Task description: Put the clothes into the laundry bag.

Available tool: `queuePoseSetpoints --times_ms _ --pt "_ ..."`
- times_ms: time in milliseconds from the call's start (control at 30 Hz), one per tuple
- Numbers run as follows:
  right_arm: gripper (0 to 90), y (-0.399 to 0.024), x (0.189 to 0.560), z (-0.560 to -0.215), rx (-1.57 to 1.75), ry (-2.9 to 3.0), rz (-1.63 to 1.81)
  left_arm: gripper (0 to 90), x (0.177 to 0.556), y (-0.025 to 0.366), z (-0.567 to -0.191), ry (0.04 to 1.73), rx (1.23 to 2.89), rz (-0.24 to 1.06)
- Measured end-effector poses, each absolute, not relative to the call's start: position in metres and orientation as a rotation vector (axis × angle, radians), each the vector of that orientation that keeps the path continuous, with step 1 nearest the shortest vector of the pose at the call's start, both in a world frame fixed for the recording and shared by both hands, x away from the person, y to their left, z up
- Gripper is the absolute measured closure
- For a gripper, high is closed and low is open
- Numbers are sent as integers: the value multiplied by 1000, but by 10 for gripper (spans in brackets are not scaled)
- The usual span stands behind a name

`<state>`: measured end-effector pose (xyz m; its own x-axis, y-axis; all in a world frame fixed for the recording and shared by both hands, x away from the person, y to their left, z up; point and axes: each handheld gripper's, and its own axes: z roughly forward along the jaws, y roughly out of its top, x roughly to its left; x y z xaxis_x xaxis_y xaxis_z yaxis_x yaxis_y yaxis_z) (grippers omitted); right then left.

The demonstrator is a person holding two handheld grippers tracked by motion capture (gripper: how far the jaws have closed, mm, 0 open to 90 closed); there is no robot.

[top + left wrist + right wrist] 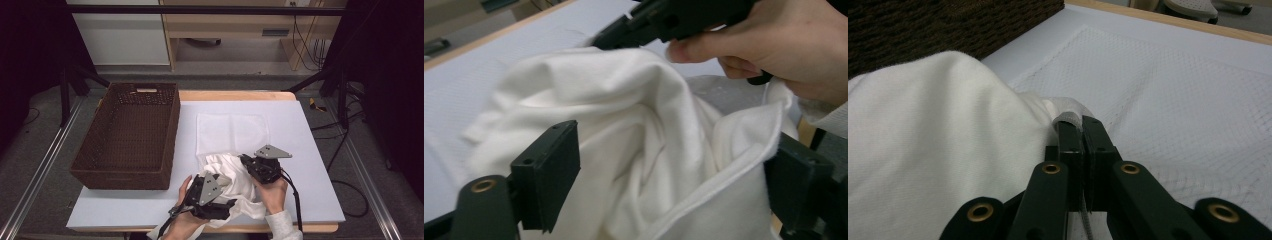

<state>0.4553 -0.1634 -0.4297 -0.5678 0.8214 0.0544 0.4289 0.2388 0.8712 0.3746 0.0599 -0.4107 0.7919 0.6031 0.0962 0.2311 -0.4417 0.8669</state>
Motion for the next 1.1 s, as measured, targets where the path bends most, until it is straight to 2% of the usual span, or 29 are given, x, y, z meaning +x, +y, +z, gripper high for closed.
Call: queuePoseSetpoints --times_ms 100,167,333,367,500,567,600,700,733,767,900,1100 --pt "886 -164 455 -429 1145 2102 1274 131 382 72 -409 638 2013 518" --pt "886 -163 455 -430 1141 2101 1275 83 387 73 -410 668 2021 502" --pt "886 -162 455 -429 1139 2106 1271 1 416 71 -434 739 2080 473" --pt "886 -163 455 -429 1132 2107 1273 0 426 71 -441 767 2064 381" --pt "887 -162 456 -430 1131 2112 1273 17 431 69 -448 761 2063 310" --pt "887 -161 455 -430 1129 2114 1270 90 435 65 -456 761 2053 188" --pt "887 -161 455 -429 1130 2115 1269 170 435 64 -457 753 2044 159" --pt "887 -161 456 -430 1125 2117 1265 508 430 64 -457 745 2044 162" --pt "887 -161 456 -430 1125 2117 1265 595 430 64 -457 745 2044 162" --pt "887 -160 457 -431 1129 2116 1276 643 425 62 -455 733 2057 213" --pt "887 -160 456 -430 1133 2114 1283 698 412 61 -447 709 2042 270" --pt "889 -158 453 -427 1126 2093 1309 707 381 44 -420 580 2015 365"
